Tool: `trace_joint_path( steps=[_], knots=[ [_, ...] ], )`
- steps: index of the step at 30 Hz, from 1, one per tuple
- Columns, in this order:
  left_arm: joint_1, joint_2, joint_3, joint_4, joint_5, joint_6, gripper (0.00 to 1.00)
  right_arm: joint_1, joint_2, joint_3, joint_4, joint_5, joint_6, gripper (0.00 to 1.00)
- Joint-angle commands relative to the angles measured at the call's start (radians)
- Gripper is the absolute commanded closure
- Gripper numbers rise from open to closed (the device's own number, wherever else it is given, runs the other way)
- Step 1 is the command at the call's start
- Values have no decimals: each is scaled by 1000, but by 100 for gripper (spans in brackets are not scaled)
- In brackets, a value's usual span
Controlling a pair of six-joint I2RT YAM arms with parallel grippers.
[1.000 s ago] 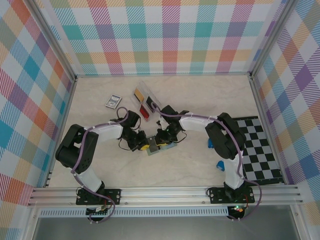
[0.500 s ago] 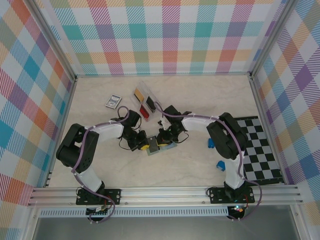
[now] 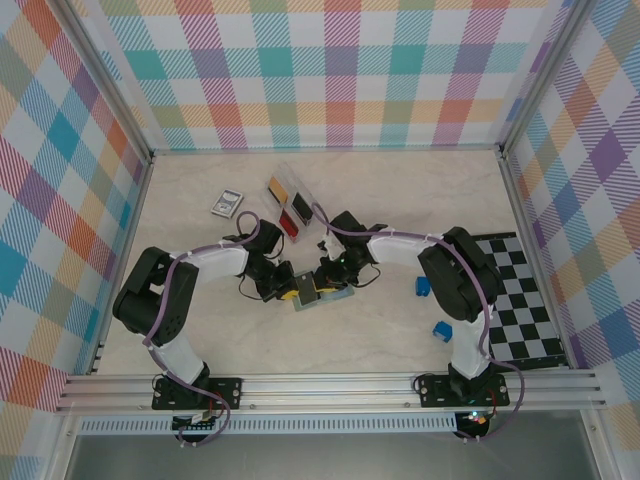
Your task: Take the credit cards out of the card holder
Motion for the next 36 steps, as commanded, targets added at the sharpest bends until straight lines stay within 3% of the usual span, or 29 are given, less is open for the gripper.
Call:
trace_joint_path(
  steps=[1, 12, 22, 36],
  knots=[
    [2, 50, -28, -97, -133, 19, 95, -6, -15, -15, 12, -58, 5, 84],
    [2, 58, -31, -90, -131, 18, 96, -14, -45, -53, 55, -116, -18, 87],
    [2, 54, -29, -95, -133, 20, 96, -29, -82, -83, 39, -59, -31, 97],
    [4, -4, 5, -91, -100, 24, 95, -74, -131, -133, 14, -37, -54, 98]
  ],
)
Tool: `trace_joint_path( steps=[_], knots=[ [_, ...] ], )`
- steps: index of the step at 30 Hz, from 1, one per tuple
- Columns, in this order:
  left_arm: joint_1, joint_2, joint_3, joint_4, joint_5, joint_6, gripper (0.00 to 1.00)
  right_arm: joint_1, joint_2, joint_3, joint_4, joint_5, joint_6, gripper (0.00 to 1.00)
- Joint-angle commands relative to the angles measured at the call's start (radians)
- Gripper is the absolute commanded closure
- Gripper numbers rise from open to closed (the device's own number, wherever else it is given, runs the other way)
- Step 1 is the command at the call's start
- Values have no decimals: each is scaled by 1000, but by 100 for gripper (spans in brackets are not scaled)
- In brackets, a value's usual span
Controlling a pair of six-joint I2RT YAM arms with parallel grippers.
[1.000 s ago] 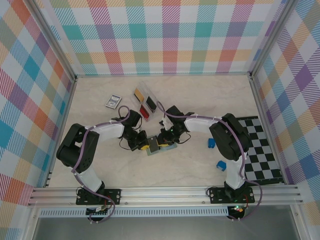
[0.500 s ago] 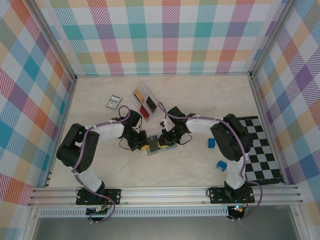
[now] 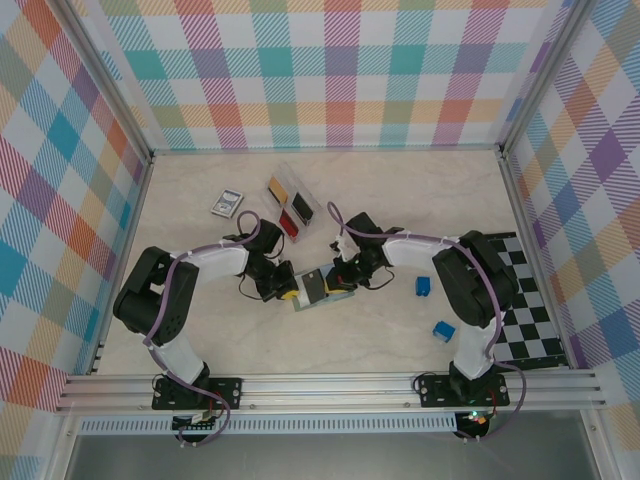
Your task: Take the credit cards out of the card holder
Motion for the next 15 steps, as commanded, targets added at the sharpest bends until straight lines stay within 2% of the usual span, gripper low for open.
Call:
trace_joint_path(
  steps=[1, 8, 15],
  knots=[
    [3, -21, 3, -81, -92, 9, 94, -10, -37, -7, -19, 17, -19, 99],
    [1, -96, 10, -7, -8, -7, 92, -14, -29, -1, 21, -16, 8, 99],
    [-9, -77, 4, 105, 67, -47, 92, -13, 8, 12, 45, -67, 26, 99]
  ],
)
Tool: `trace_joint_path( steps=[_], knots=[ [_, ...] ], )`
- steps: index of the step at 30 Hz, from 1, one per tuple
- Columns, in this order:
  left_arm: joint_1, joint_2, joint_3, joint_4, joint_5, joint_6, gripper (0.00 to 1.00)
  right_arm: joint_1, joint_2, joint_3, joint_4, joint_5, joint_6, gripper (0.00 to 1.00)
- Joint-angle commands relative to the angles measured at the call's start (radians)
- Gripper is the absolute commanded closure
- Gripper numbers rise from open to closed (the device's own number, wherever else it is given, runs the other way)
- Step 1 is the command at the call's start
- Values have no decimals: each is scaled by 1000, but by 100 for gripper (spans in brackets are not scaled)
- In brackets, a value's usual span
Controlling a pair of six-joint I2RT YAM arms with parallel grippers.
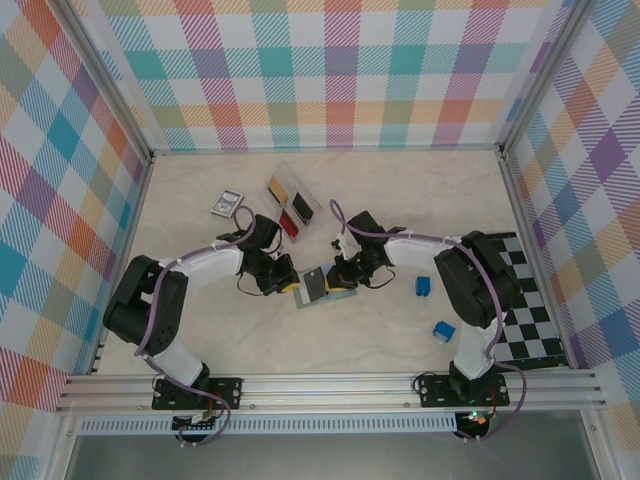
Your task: Take the credit cards out of the card holder
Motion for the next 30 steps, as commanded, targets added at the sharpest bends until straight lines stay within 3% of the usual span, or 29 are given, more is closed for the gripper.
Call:
trace_joint_path(
  steps=[1, 14, 22, 30],
  knots=[
    [-12, 16, 11, 60, 53, -26, 92, -5, 17, 16, 18, -47, 9, 99],
    [-31, 143, 33, 36, 7, -21, 97, -4, 54, 33, 6, -65, 10, 94],
    [-31, 148, 14, -29, -57, -12, 99, -5, 40, 20, 25, -132, 8, 83],
    [-29, 152, 6, -31, -64, -19, 100, -4, 43, 13, 26, -161, -5, 86]
  ],
)
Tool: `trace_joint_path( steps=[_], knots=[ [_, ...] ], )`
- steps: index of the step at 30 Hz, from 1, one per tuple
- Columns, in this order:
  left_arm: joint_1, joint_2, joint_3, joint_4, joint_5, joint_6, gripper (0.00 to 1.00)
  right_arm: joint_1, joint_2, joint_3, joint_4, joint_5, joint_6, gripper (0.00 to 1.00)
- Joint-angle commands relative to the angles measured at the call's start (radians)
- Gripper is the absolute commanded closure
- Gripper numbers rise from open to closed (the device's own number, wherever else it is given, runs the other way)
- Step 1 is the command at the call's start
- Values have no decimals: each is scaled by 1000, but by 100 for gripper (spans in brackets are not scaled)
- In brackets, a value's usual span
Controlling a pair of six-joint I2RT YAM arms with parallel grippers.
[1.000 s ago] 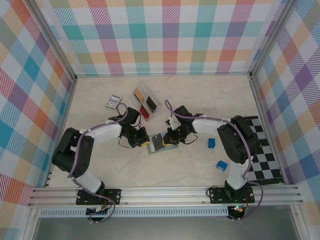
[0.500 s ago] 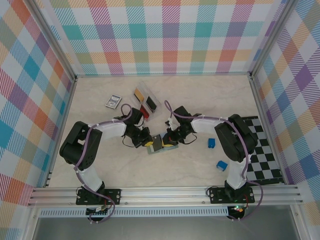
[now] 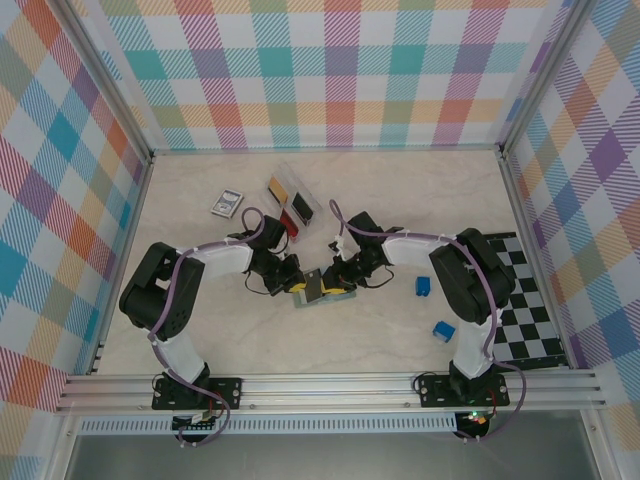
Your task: Take the credit cards out of the card holder
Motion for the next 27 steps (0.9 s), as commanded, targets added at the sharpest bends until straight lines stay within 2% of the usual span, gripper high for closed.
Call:
trace_joint_path(
  steps=[1, 9, 24, 27],
  knots=[
    [-9, 31, -19, -94, -79, 4, 100, -4, 8, 1, 20, -55, -18, 87],
    [-10, 22, -18, -108, -88, 10, 99, -6, -20, -11, 6, 31, -23, 99],
    [7, -40, 5, -142, -92, 16, 88, -86, -145, -97, 18, 52, -22, 100],
    [20, -99, 37, -180, -83, 30, 82, -102, -190, -114, 31, 36, -16, 100]
  ],
)
